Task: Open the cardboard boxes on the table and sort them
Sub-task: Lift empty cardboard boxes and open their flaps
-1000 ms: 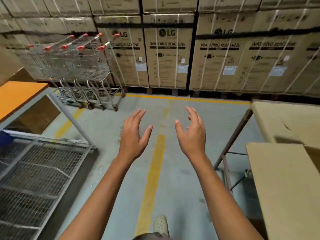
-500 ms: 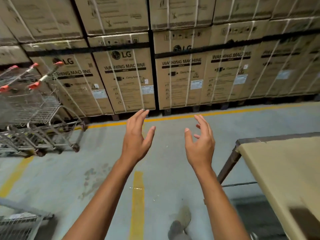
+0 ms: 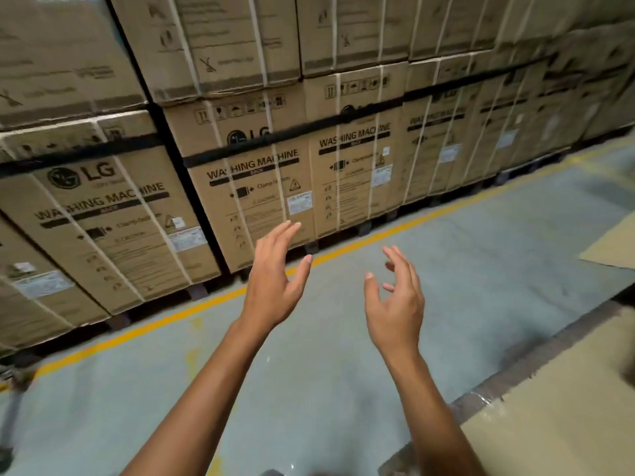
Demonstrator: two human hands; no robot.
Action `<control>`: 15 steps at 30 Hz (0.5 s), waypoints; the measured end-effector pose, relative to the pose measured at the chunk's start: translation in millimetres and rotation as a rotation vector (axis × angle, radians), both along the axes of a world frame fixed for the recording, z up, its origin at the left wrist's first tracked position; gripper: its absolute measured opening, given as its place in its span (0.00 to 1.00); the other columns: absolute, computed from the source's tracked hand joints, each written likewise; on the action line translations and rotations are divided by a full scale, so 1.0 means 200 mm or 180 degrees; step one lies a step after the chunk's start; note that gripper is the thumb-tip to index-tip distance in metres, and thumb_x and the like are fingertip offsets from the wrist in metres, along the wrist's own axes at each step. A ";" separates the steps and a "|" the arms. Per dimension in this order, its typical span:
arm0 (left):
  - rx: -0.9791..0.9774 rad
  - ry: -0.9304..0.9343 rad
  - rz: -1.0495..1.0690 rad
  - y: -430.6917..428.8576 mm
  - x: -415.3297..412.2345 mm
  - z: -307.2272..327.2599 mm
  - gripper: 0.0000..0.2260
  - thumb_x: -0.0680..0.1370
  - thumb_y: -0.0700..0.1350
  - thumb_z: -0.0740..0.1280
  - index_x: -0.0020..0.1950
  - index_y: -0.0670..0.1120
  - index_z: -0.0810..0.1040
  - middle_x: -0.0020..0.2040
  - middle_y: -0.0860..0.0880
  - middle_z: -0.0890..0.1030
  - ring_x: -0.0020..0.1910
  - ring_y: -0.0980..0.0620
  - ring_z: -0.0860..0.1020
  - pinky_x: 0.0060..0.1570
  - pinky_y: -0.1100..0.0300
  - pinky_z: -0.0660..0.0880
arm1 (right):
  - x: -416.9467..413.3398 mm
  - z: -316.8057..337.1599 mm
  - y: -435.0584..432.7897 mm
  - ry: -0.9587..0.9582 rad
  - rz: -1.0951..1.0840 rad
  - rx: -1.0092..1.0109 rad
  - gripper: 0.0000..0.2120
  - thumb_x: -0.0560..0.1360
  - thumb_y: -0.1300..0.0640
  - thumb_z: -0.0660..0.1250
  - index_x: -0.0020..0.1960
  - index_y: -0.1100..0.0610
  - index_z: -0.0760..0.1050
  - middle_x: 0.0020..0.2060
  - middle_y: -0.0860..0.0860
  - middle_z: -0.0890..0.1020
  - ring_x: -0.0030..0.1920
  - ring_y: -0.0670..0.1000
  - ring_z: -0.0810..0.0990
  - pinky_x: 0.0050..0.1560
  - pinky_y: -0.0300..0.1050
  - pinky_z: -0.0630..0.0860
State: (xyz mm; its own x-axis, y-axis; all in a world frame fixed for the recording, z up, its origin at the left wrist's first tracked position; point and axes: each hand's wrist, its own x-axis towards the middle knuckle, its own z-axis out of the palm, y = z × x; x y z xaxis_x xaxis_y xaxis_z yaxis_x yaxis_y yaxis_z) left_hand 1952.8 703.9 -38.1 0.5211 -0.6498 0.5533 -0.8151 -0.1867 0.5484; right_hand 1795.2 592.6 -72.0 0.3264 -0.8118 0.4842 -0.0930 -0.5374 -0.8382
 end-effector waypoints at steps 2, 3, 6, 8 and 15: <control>-0.0002 0.0013 -0.0229 -0.20 0.13 -0.05 0.23 0.80 0.49 0.66 0.74 0.44 0.70 0.72 0.47 0.72 0.72 0.50 0.67 0.72 0.65 0.58 | 0.08 -0.03 -0.14 0.0098 -0.0204 0.0015 0.24 0.75 0.56 0.64 0.71 0.55 0.72 0.70 0.52 0.74 0.66 0.54 0.75 0.55 0.46 0.79; 0.0001 0.0032 -0.0352 -0.31 0.19 -0.08 0.23 0.80 0.48 0.66 0.74 0.44 0.70 0.72 0.46 0.72 0.72 0.49 0.67 0.72 0.64 0.58 | 0.12 -0.05 -0.20 0.0139 -0.0324 0.0006 0.24 0.74 0.56 0.64 0.71 0.55 0.72 0.69 0.52 0.74 0.65 0.54 0.75 0.55 0.47 0.79; -0.0006 0.0128 -0.0694 -0.62 0.38 -0.15 0.23 0.80 0.49 0.65 0.74 0.44 0.70 0.72 0.47 0.72 0.72 0.49 0.67 0.72 0.64 0.59 | 0.23 -0.10 -0.40 0.0265 -0.0692 0.0014 0.24 0.74 0.55 0.65 0.70 0.55 0.72 0.69 0.52 0.74 0.65 0.54 0.75 0.56 0.50 0.79; 0.0007 0.0224 -0.0957 -0.82 0.48 -0.18 0.23 0.80 0.50 0.65 0.74 0.44 0.70 0.72 0.47 0.72 0.72 0.49 0.67 0.72 0.64 0.59 | 0.29 -0.11 -0.53 0.0333 -0.0957 0.0051 0.24 0.74 0.55 0.64 0.70 0.55 0.72 0.70 0.52 0.74 0.65 0.54 0.75 0.57 0.51 0.79; -0.0092 0.0223 -0.1916 -1.49 0.69 -0.12 0.23 0.80 0.51 0.64 0.72 0.41 0.71 0.70 0.45 0.74 0.70 0.46 0.70 0.71 0.54 0.64 | 0.44 -0.02 -0.89 0.0297 -0.1898 0.0070 0.24 0.74 0.56 0.65 0.70 0.56 0.73 0.69 0.51 0.74 0.63 0.51 0.77 0.56 0.47 0.78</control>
